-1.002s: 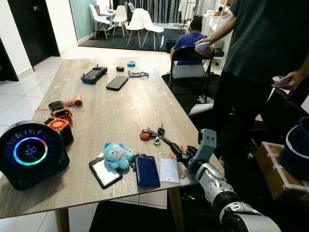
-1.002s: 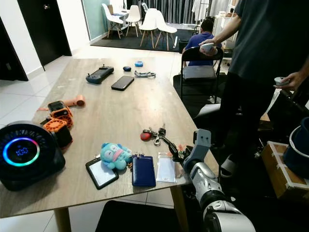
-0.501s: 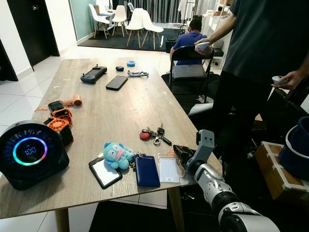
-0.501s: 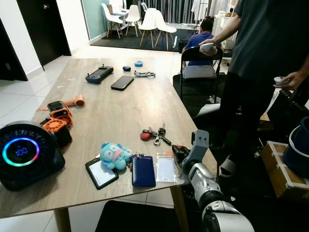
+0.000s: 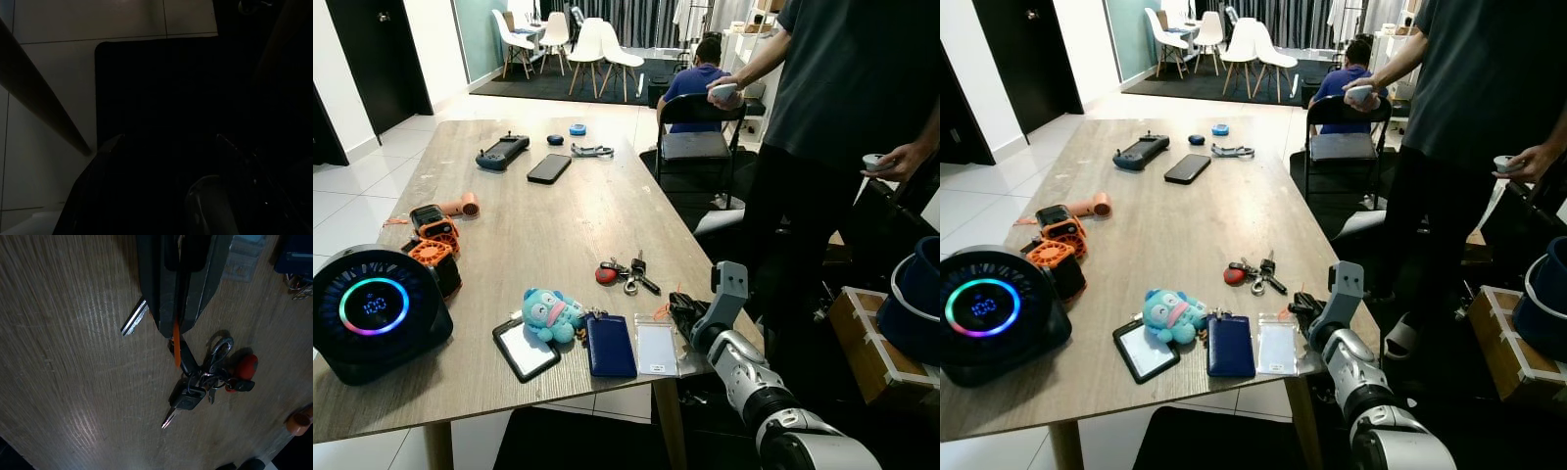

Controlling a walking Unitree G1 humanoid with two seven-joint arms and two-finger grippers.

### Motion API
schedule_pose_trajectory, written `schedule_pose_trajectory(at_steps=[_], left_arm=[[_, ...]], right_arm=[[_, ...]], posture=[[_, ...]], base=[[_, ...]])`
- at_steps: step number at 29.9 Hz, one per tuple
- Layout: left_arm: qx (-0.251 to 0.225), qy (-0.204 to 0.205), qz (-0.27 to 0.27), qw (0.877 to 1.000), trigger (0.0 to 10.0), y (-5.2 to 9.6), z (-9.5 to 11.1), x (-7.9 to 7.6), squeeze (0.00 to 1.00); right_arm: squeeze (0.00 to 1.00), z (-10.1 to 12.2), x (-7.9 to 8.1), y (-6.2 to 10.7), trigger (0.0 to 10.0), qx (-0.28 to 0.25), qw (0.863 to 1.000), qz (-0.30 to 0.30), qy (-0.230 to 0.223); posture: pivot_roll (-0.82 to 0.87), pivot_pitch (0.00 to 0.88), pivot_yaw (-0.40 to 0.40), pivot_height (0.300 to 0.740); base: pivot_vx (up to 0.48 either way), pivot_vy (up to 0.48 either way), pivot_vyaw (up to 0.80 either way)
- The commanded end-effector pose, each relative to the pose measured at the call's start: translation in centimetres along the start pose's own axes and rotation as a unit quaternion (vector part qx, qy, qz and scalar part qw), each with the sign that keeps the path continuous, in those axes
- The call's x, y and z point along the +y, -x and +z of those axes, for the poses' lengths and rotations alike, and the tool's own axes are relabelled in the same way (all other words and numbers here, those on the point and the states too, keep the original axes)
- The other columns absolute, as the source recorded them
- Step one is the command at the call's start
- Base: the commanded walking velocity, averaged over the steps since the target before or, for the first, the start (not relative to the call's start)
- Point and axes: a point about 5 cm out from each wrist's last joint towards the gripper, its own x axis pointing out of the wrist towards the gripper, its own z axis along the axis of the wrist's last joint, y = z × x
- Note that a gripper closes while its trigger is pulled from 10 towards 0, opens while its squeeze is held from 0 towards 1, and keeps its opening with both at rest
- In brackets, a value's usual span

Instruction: Hang keys on a hook

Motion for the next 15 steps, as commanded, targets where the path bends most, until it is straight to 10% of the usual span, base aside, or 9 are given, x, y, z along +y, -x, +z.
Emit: schedule_pose_trajectory(at_steps=[1, 2, 5, 6, 7, 15], left_arm=[[0.014, -0.005, 0.003, 1.000, 10.0, 0.4, -0.6, 0.3, 0.00], [0.013, -0.004, 0.004, 1.000, 10.0, 0.5, -0.6, 0.3, 0.00], [0.013, -0.004, 0.005, 1.000, 10.0, 0.5, -0.6, 0.4, 0.00], [0.014, -0.003, 0.006, 1.000, 10.0, 0.5, -0.7, 0.4, 0.00], [0.014, -0.003, 0.006, 1.000, 10.0, 0.5, -0.7, 0.4, 0.00], [0.014, -0.001, 0.007, 1.000, 10.0, 0.6, -0.8, 0.3, 0.00]], right_arm=[[0.00, -0.1, -0.4, 0.2, 2.3, -0.003, 1.000, -0.011, -0.012], [0.00, 0.4, -0.3, 0.1, 0.0, -0.015, 1.000, -0.008, -0.022], [0.00, 1.3, 0.0, -0.2, 0.0, -0.037, 0.999, 0.006, -0.030], [0.00, 2.1, 0.4, -0.4, 7.0, -0.052, 0.998, 0.019, -0.029], [0.00, 2.7, 0.8, -0.5, 10.0, -0.066, 0.997, 0.033, -0.029], [0.00, 5.4, 2.9, -0.7, 10.0, -0.122, 0.984, 0.118, -0.049]], posture=[[0.08, 0.132, -0.046, 0.740], [0.08, 0.132, -0.046, 0.740], [0.08, 0.127, -0.045, 0.740], [0.08, 0.121, -0.044, 0.740], [0.08, 0.121, -0.044, 0.740], [0.08, 0.112, -0.046, 0.740]], base=[[0.000, 0.000, 0.00], [0.000, 0.000, 0.00], [0.000, 0.000, 0.00], [0.000, 0.000, 0.00], [0.000, 0.000, 0.00], [0.000, 0.000, 0.00]])
